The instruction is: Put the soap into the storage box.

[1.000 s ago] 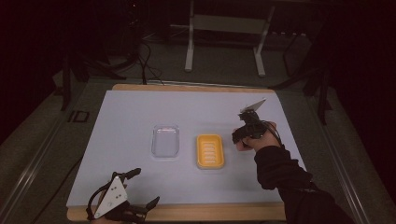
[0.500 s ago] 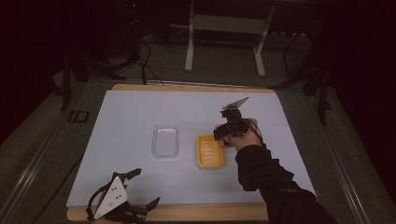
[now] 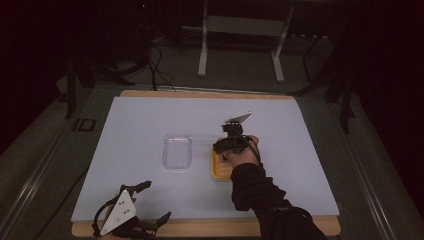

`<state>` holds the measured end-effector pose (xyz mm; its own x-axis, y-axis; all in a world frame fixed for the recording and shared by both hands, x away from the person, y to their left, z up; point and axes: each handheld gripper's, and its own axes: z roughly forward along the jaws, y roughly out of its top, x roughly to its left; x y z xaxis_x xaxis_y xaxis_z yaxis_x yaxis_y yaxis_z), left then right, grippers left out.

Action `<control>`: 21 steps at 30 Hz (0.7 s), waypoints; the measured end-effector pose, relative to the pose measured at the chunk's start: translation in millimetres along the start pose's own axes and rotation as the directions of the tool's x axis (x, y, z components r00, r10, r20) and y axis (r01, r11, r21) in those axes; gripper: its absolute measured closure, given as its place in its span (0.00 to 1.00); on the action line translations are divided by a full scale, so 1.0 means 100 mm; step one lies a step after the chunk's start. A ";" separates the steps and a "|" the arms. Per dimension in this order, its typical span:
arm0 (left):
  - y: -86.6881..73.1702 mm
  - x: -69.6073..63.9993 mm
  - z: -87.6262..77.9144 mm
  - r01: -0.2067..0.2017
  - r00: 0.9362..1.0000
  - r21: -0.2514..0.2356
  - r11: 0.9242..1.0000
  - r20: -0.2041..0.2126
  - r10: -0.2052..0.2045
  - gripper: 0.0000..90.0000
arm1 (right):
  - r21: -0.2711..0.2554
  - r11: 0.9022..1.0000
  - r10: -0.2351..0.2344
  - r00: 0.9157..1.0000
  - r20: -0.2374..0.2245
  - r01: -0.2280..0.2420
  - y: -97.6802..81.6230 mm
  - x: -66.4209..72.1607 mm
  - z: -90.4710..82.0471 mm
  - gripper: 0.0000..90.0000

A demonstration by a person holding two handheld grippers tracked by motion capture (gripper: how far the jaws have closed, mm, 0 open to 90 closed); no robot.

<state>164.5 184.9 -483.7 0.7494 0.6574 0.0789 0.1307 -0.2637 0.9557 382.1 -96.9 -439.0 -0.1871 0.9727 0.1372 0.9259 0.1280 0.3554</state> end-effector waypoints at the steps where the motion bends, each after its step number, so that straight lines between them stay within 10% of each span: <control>1: 0.00 0.00 0.00 0.000 1.000 0.001 1.000 0.000 0.000 0.01 | 0.007 1.000 0.005 1.000 -0.002 -0.005 -0.01 0.01 0.03 0.41; 21: 0.01 -0.01 0.00 0.001 1.000 -0.004 1.000 0.006 -0.001 0.01 | 0.034 0.999 0.026 0.998 0.055 -0.028 -0.18 0.04 0.39 0.41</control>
<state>164.0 184.4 -483.2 0.7534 0.6531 0.0760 0.1291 -0.2602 0.9569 377.7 -87.9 -481.2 -0.1448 0.9848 0.0957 0.9414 0.1073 0.3196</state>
